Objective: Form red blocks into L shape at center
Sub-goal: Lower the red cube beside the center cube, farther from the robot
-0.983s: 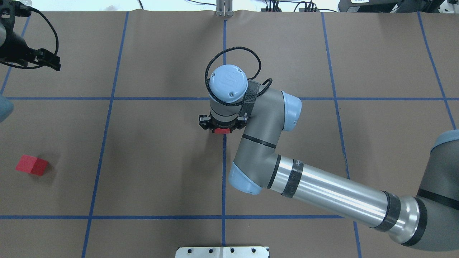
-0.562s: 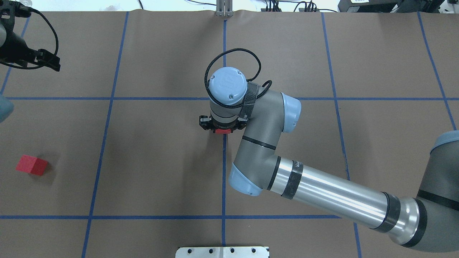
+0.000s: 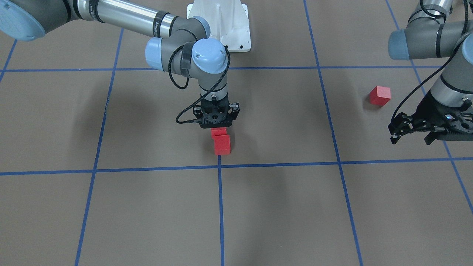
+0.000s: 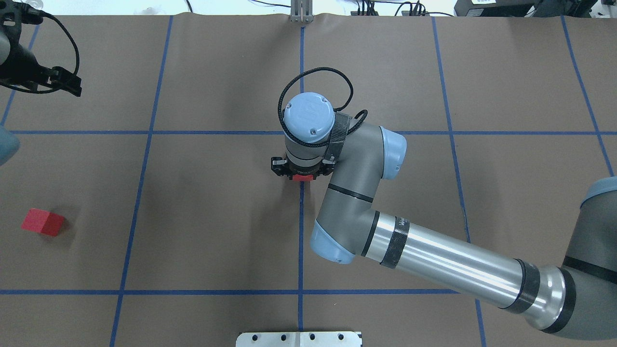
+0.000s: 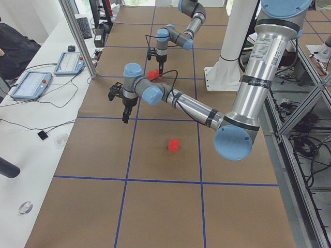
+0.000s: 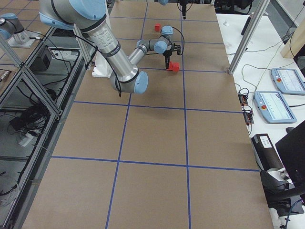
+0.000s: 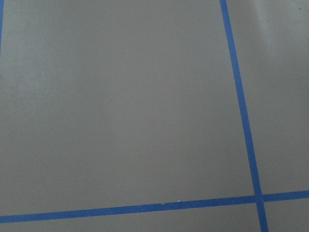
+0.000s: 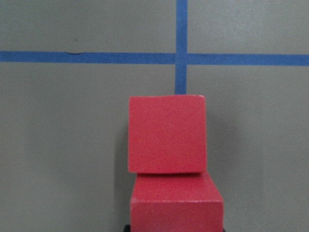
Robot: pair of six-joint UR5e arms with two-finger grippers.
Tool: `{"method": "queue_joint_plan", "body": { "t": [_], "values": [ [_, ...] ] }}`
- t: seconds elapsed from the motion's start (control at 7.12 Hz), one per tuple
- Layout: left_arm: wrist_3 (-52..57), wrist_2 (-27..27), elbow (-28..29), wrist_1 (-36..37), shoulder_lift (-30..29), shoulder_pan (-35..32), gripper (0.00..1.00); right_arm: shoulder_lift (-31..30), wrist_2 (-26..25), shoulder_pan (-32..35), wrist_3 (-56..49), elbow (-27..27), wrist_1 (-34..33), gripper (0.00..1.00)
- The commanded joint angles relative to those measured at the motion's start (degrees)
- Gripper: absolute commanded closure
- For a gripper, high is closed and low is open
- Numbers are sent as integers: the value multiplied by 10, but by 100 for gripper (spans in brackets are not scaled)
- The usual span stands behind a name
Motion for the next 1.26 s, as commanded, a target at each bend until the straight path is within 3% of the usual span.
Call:
{"method": "queue_joint_plan", "body": {
  "t": [0.0, 0.42, 0.84, 0.98, 1.12],
  "values": [
    [0, 0, 0, -1, 0, -1, 0, 0, -1, 0, 0, -4, 1, 46],
    [0, 0, 1, -5, 3, -1, 0, 1, -9, -1, 0, -4, 5, 34],
    [1, 0, 10, -15, 3, -1, 0, 2, -10, -1, 0, -4, 5, 31],
    [-1, 0, 12, -24, 4, -1, 0, 4, -9, 0, 0, -4, 5, 2],
    [-3, 0, 9, -26, 4, -1, 0, 5, -9, 4, -2, 3, 6, 1]
  ]
}}
